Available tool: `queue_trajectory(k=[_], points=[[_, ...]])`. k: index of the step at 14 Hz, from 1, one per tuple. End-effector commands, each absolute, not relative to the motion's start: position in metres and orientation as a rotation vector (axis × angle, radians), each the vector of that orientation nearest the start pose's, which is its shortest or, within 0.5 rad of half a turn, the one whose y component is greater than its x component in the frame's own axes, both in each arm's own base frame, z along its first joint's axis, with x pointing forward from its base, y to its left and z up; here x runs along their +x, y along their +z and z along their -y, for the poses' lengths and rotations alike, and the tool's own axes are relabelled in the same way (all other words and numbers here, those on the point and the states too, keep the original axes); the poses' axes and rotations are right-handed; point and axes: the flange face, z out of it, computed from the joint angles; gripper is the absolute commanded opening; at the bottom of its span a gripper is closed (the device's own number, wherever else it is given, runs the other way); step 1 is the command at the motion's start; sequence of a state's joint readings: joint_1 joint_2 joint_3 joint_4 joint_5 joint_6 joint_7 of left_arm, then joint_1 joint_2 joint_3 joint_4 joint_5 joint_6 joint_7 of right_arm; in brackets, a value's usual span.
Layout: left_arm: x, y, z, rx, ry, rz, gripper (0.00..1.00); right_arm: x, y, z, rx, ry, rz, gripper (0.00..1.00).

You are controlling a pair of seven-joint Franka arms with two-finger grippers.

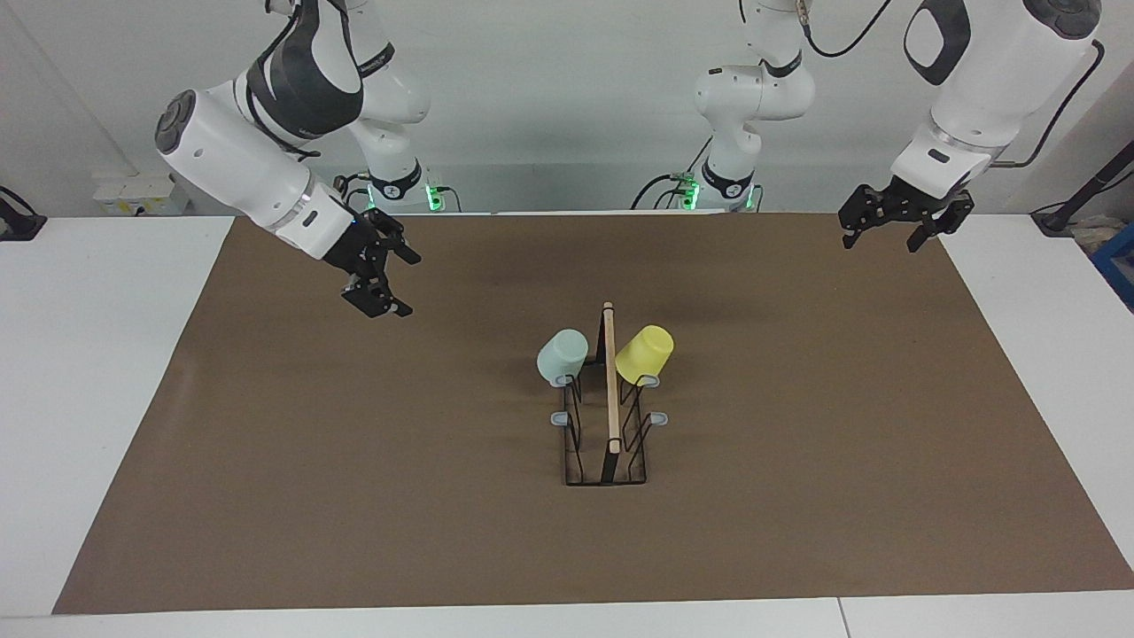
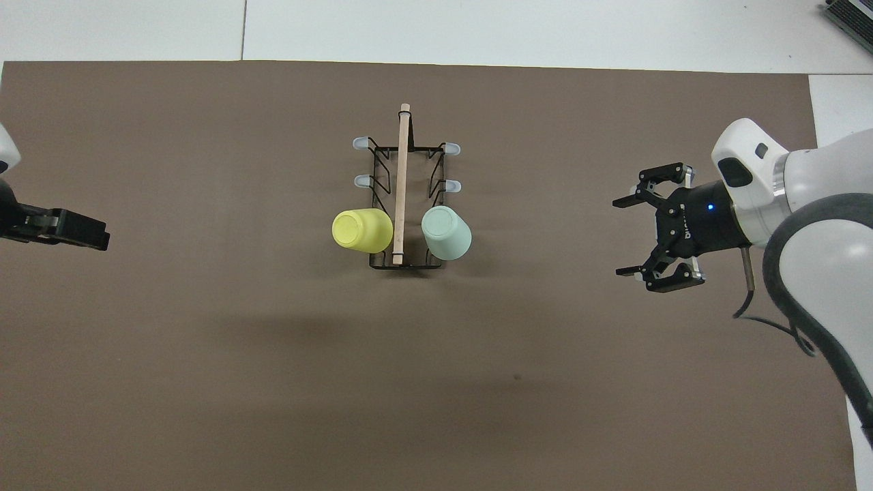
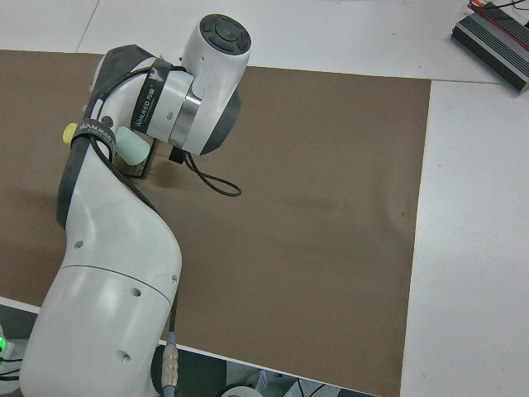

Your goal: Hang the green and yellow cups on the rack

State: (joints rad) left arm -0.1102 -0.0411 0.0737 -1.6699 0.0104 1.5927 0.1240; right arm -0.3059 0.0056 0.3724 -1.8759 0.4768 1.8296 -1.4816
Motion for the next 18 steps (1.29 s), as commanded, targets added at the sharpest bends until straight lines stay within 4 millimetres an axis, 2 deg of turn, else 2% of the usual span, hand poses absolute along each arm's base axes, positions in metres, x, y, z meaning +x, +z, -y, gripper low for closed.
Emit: queue_trajectory(k=[1,3,6,8,11,13,16,18], points=[[0.536,0.603,0.017,-3.140,0.041,-0.229,1.00,0.551,0.506,-0.076,-2.300,-0.184,1.639,1.00],[0.537,0.603,0.018,-3.161,0.033,-0.222,1.00,0.549,0.506,-0.074,-2.396,-0.103,1.612,1.00],[0.536,0.603,0.014,-3.164,0.035,-0.212,1.00,0.547,0.508,-0.079,-2.588,-0.031,1.254,1.00],[0.536,0.604,0.013,-3.164,0.032,-0.215,1.00,0.548,0.532,-0.091,-2.699,-0.034,1.028,1.00],[0.536,0.603,0.013,-3.165,0.037,-0.215,1.00,0.549,0.550,-0.101,-2.799,-0.004,0.713,1.00],[0.536,0.603,0.013,-3.165,0.037,-0.215,1.00,0.548,0.559,-0.091,-2.824,0.013,0.584,1.00],[0.535,0.603,0.013,-3.165,0.042,-0.217,1.00,0.548,0.561,-0.094,-2.857,0.045,0.310,1.00],[0.535,0.601,0.013,-3.165,0.049,-0.217,1.00,0.546,0.557,-0.083,-2.866,0.059,0.253,1.00]])
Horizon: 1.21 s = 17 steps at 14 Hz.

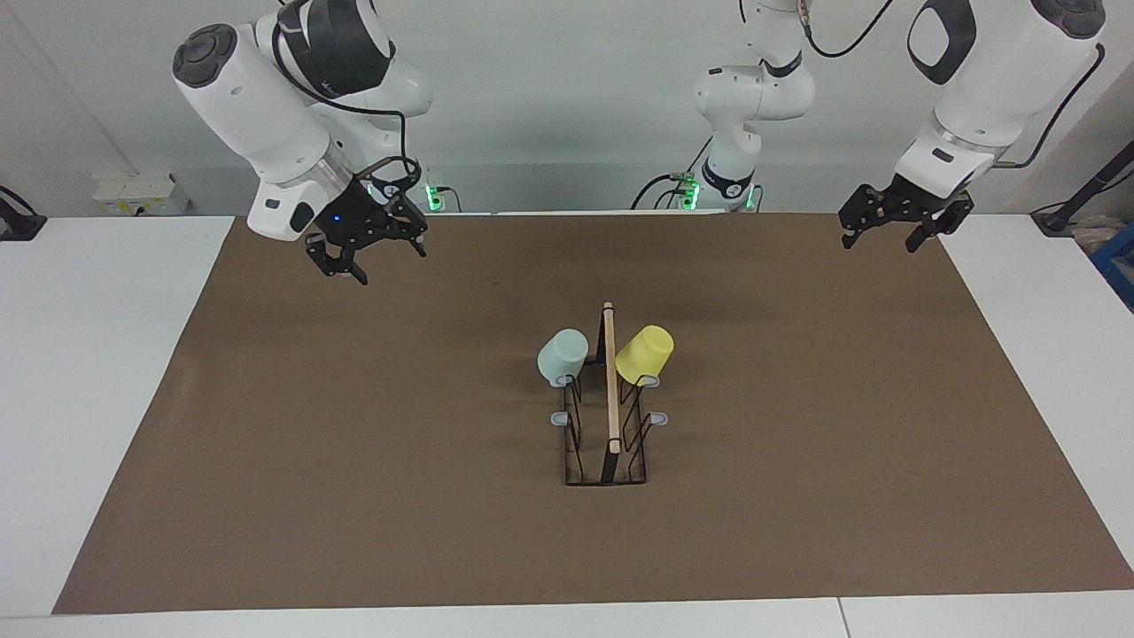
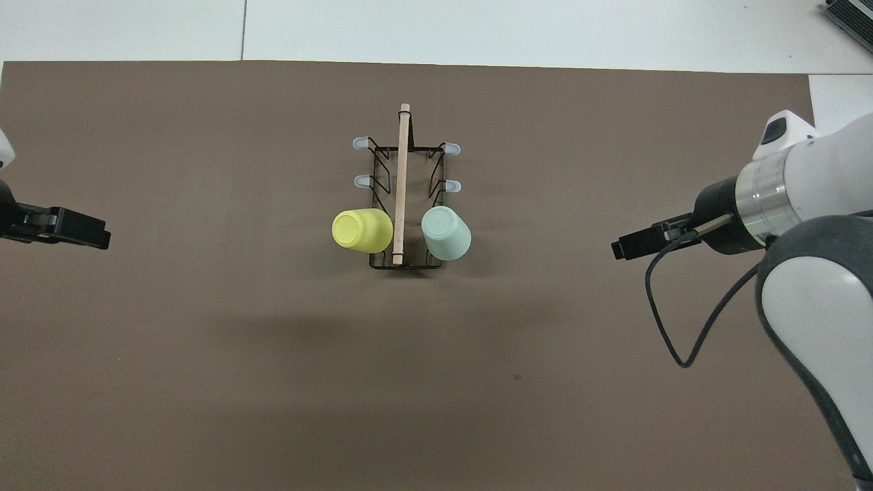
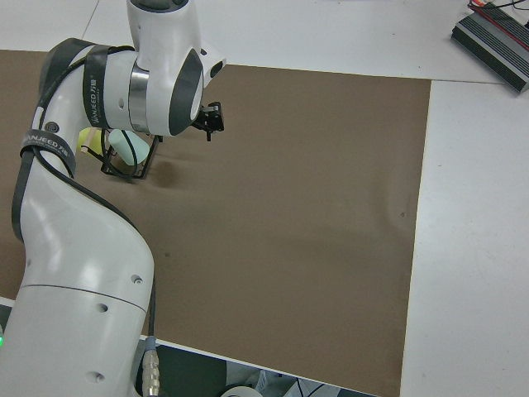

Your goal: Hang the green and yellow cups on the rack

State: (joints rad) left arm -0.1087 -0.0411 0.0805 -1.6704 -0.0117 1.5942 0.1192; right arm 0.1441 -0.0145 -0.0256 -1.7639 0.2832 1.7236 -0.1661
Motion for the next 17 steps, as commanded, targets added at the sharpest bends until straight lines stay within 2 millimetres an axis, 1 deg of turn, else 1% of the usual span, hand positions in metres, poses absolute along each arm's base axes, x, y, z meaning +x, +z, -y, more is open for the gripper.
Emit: queue_trajectory(k=[1,2,3,5,6,8,10,11,13,14,16,17], points=[[0.535,0.601,0.013,-3.165,0.049,-0.217,1.00,0.548,0.558,-0.075,-2.871,0.037,0.246,1.00],[0.535,0.601,0.013,-3.165,0.049,-0.217,1.00,0.550,0.557,-0.067,-2.874,0.039,0.226,1.00],[0.535,0.601,0.013,-3.165,0.049,-0.215,1.00,0.550,0.556,-0.065,-2.878,0.041,0.221,1.00],[0.535,0.601,0.013,-3.165,0.047,-0.210,1.00,0.553,0.563,-0.063,-2.886,0.016,0.205,1.00],[0.535,0.601,0.013,-3.165,0.047,-0.208,1.00,0.556,0.568,-0.056,-2.888,-0.004,0.184,1.00],[0.534,0.600,0.013,-3.166,0.054,-0.205,1.00,0.563,0.577,-0.044,-2.896,-0.008,0.074,1.00],[0.534,0.599,0.013,-3.165,0.054,-0.207,1.00,0.563,0.579,-0.030,-2.938,0.016,-0.032,1.00],[0.534,0.599,0.013,-3.165,0.054,-0.207,1.00,0.562,0.579,-0.025,-2.983,0.025,-0.028,1.00],[0.534,0.599,0.013,-3.165,0.054,-0.210,1.00,0.561,0.583,-0.017,-3.049,0.040,-0.022,1.00],[0.534,0.599,0.014,-3.165,0.054,-0.212,1.00,0.560,0.587,-0.019,-3.063,0.047,-0.009,1.00],[0.534,0.600,0.014,-3.165,0.052,-0.215,1.00,0.558,0.585,-0.018,-3.073,0.089,-0.009,1.00],[0.535,0.600,0.014,-3.165,0.049,-0.215,1.00,0.556,0.584,-0.014,-3.085,0.110,-0.016,1.00]])
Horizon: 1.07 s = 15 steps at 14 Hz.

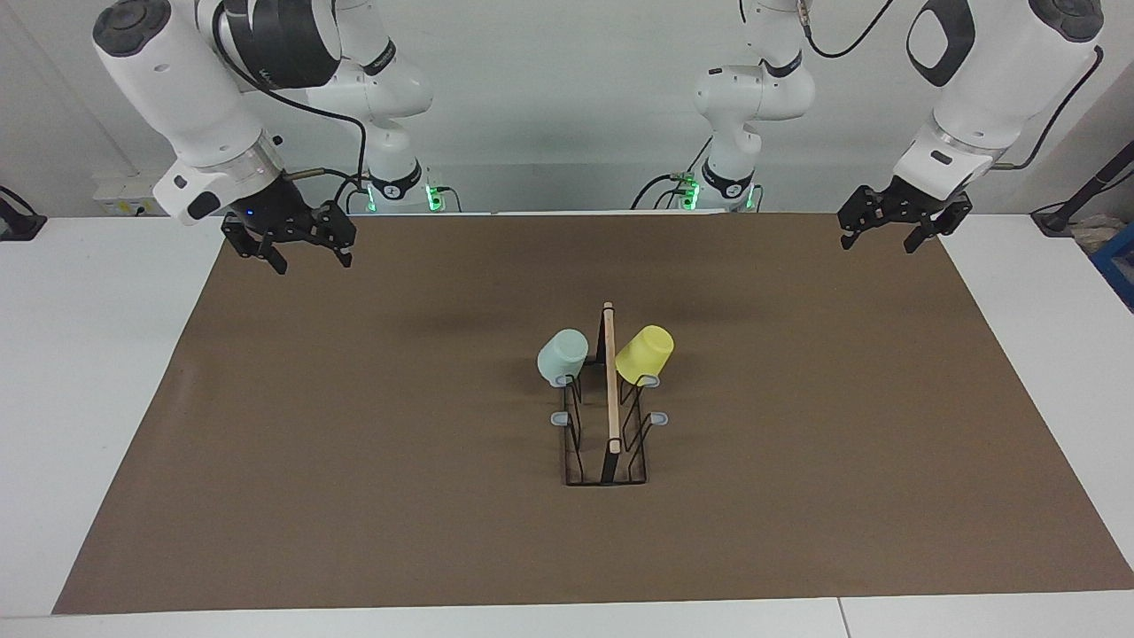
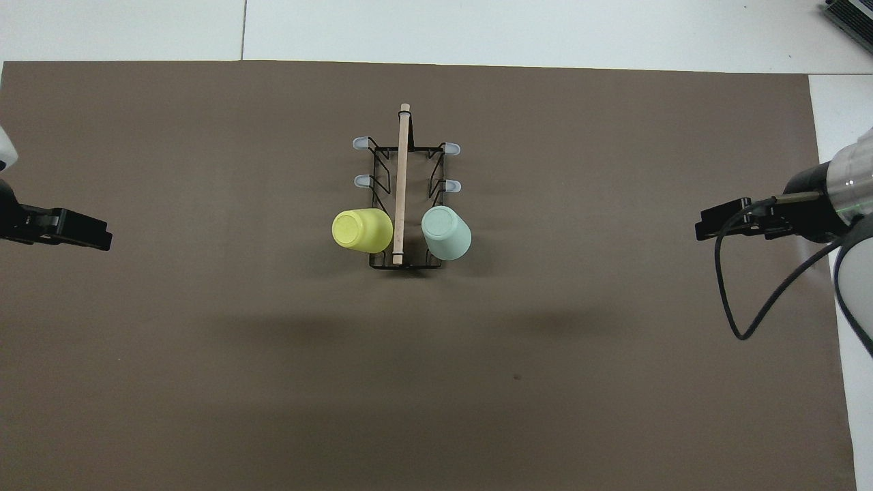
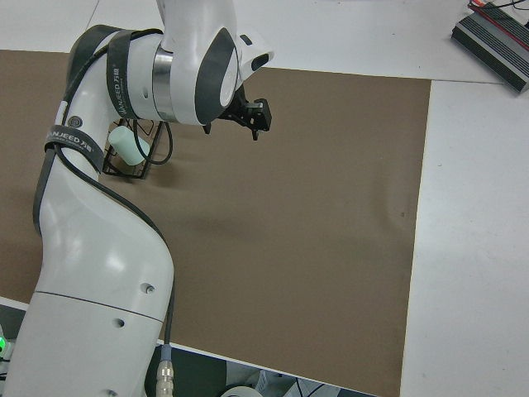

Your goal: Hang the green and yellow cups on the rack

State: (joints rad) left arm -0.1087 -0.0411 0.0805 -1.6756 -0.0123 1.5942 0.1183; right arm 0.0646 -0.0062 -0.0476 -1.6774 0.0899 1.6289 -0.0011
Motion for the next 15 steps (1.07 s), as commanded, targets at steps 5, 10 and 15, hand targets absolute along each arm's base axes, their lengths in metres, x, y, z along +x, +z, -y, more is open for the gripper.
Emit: queue_trajectory(k=[5,10,15], points=[[0.5345,0.5996,0.0144,-3.165,0.052,-0.217,1.00,0.5550,0.5858,-0.0078,-3.089,0.112,-0.030,1.00],[0.5345,0.5997,0.0177,-3.164,0.049,-0.227,1.00,0.5568,0.5864,-0.0043,-3.090,0.089,-0.045,1.00],[0.5342,0.6002,0.0187,-3.165,0.052,-0.232,1.00,0.5595,0.5868,-0.0057,-3.092,0.065,-0.041,1.00]])
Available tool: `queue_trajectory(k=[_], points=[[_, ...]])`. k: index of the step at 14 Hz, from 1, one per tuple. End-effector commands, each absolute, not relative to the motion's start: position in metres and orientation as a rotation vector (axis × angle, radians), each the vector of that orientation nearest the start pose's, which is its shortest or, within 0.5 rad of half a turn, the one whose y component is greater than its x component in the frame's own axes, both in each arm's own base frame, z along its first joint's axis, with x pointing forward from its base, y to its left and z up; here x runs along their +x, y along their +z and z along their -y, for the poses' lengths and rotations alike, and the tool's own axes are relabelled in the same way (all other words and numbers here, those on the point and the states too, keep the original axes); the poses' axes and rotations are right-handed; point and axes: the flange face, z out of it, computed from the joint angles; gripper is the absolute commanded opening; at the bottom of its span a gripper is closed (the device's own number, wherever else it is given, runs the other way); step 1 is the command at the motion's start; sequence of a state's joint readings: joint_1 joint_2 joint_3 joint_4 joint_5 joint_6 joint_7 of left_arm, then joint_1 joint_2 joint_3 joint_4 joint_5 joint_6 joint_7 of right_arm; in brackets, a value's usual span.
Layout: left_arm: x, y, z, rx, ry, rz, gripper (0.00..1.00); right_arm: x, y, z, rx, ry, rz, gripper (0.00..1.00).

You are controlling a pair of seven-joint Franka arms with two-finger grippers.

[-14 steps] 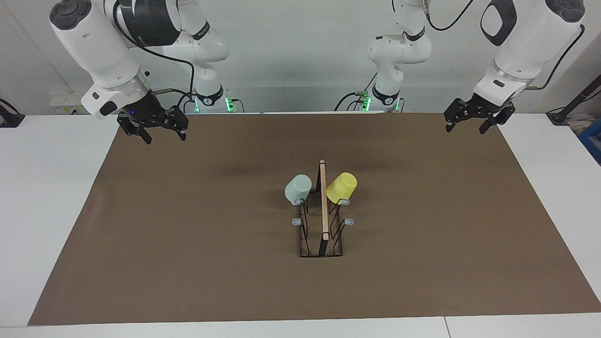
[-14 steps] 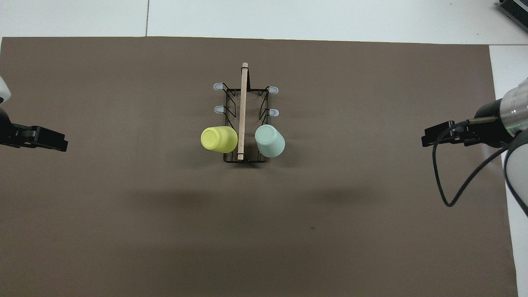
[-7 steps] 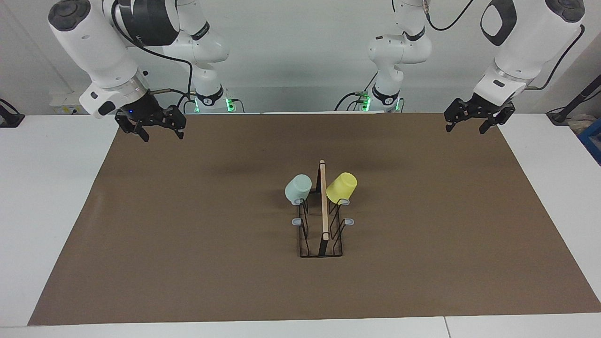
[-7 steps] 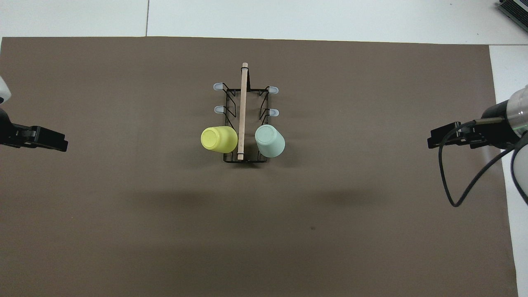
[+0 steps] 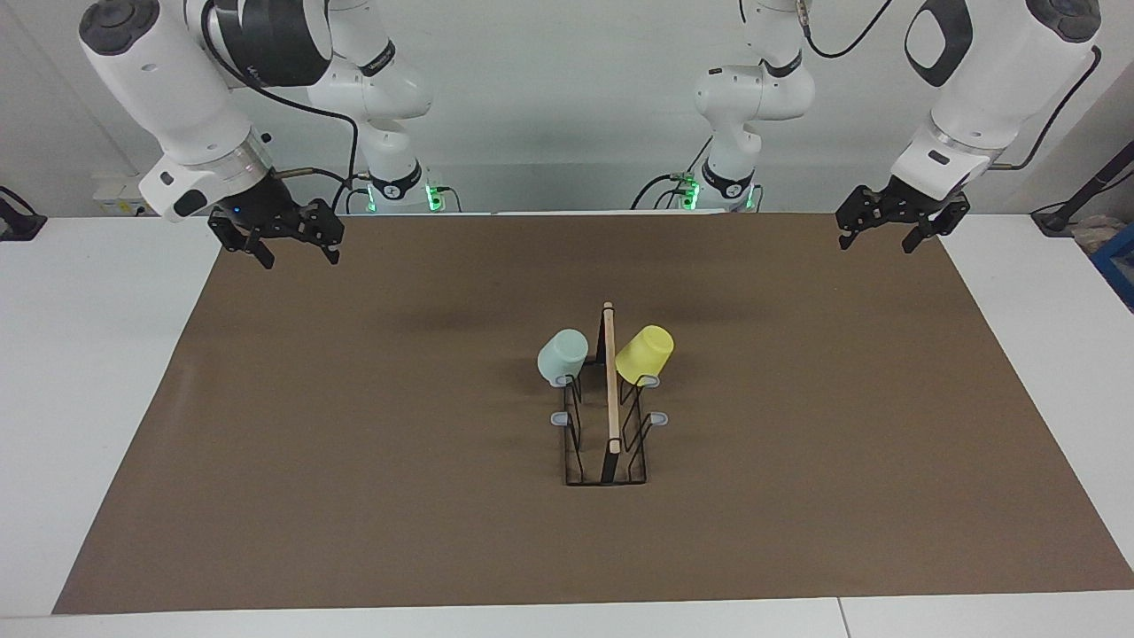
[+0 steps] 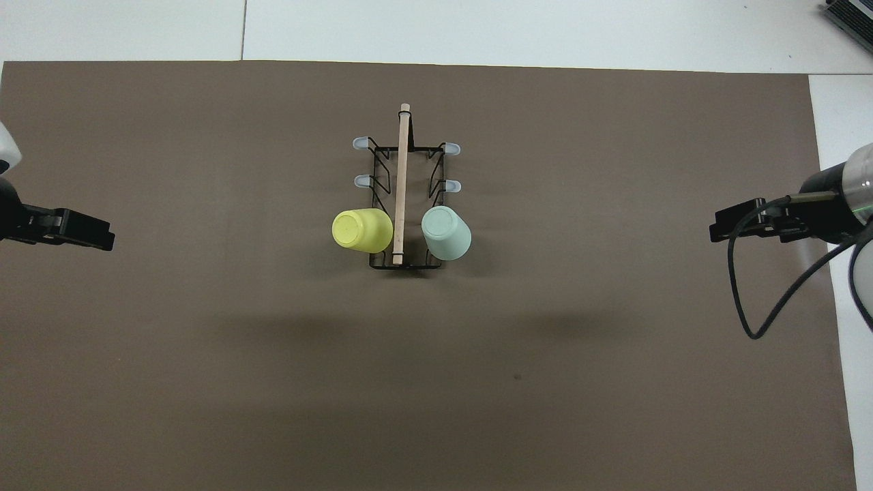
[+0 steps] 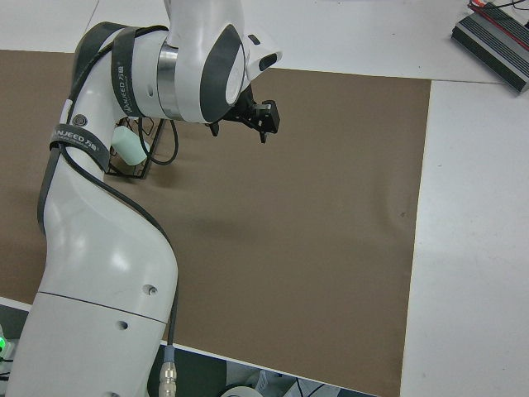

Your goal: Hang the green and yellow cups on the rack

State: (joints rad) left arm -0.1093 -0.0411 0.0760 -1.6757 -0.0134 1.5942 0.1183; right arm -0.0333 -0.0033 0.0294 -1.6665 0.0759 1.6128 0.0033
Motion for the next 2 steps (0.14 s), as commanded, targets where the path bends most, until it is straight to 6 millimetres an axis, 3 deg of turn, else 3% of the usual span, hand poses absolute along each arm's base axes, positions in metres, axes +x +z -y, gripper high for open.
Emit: queue_trajectory(k=[1,2], points=[[0.5342,0.6002,0.0195,-3.165,0.052,-0.234,1.00,0.5593,0.5859,-0.0048,-3.093,0.070,-0.043,1.00],[0.5344,0.6003,0.0195,-3.165,0.049,-0.234,1.00,0.5591,0.5876,-0.0048,-3.093,0.063,-0.043,1.00]])
